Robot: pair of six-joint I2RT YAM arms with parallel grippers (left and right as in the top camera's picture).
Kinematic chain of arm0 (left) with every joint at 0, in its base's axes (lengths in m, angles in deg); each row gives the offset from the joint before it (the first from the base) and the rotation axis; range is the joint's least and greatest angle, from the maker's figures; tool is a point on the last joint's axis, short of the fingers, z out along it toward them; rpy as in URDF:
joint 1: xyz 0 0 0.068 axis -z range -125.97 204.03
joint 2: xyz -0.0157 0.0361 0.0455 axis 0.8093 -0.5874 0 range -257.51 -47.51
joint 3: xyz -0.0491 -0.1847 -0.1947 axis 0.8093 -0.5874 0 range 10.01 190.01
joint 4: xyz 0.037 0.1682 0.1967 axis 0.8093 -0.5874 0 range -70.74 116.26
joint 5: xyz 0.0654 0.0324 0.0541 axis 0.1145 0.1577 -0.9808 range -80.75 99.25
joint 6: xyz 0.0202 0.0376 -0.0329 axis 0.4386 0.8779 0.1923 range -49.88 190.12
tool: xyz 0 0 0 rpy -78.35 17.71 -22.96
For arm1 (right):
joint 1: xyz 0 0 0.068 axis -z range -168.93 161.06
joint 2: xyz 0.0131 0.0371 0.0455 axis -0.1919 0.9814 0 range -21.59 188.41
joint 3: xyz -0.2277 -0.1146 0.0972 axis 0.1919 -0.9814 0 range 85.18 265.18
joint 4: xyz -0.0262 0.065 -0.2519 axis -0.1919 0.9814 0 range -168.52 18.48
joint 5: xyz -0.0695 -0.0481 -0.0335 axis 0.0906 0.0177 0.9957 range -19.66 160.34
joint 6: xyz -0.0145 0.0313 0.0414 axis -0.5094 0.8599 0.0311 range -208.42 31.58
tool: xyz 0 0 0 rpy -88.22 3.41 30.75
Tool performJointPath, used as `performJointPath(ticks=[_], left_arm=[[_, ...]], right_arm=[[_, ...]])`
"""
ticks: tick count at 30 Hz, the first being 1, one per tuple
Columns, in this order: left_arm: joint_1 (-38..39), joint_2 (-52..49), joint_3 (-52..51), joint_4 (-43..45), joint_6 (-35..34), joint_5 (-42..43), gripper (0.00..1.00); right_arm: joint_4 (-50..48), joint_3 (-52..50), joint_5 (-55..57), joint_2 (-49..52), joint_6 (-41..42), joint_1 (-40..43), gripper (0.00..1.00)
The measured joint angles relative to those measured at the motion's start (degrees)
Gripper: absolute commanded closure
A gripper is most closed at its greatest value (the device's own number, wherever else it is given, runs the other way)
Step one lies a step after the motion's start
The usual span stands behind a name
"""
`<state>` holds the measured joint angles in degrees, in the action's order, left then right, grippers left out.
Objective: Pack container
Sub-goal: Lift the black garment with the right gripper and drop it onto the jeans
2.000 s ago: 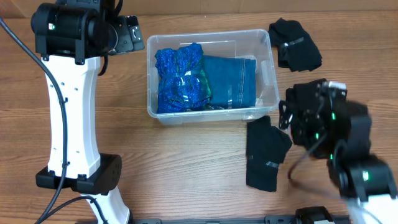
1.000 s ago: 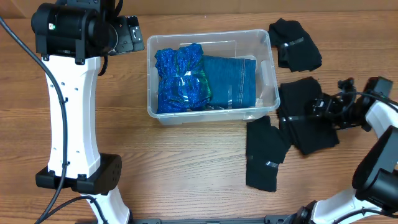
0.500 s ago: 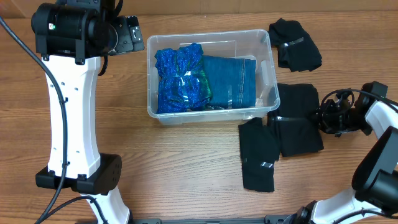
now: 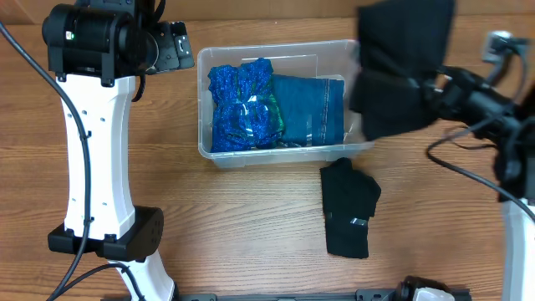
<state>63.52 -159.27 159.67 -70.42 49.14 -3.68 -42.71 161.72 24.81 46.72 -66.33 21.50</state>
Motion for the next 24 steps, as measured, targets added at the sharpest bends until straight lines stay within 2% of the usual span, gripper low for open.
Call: performJointPath(ticks=[3, 8, 9, 10, 12, 13, 17, 20, 24], left_arm=[[0.0, 0.0, 0.0, 0.0, 0.0, 0.0, 0.00], [0.0, 0.0, 0.0, 0.0, 0.0, 0.0, 0.00], [0.0, 0.0, 0.0, 0.0, 0.0, 0.0, 0.00], [0.0, 0.0, 0.0, 0.0, 0.0, 0.0, 0.00], [0.0, 0.0, 0.0, 0.0, 0.0, 0.0, 0.00], [0.0, 0.0, 0.0, 0.0, 0.0, 0.0, 0.00], [0.0, 0.0, 0.0, 0.0, 0.0, 0.0, 0.00], [0.0, 0.0, 0.0, 0.0, 0.0, 0.0, 0.00], [0.0, 0.0, 0.0, -0.1, 0.0, 0.0, 0.00]], right_arm=[[-1.2, 0.0, 7.2, 5.8, 9.2, -10.6, 0.96], [-6.6, 0.0, 15.0, 22.8, 17.2, -19.6, 0.96], [-7.7, -0.1, 15.8, 26.1, 18.0, -20.5, 0.90], [-8.7, -0.1, 16.2, 28.2, 18.5, -21.1, 0.67], [-9.1, -0.1, 17.7, 32.7, 19.5, -22.1, 0.46], [-8.0, -0.2, 19.8, 33.4, 19.3, -22.1, 0.42], [-3.7, -0.2, 23.2, 30.8, 14.2, -19.7, 0.40], [1.1, -0.1, 24.8, 21.8, 8.2, -16.1, 0.30], [17.2, 1.2, 25.6, 10.0, 3.8, -10.2, 0.15]])
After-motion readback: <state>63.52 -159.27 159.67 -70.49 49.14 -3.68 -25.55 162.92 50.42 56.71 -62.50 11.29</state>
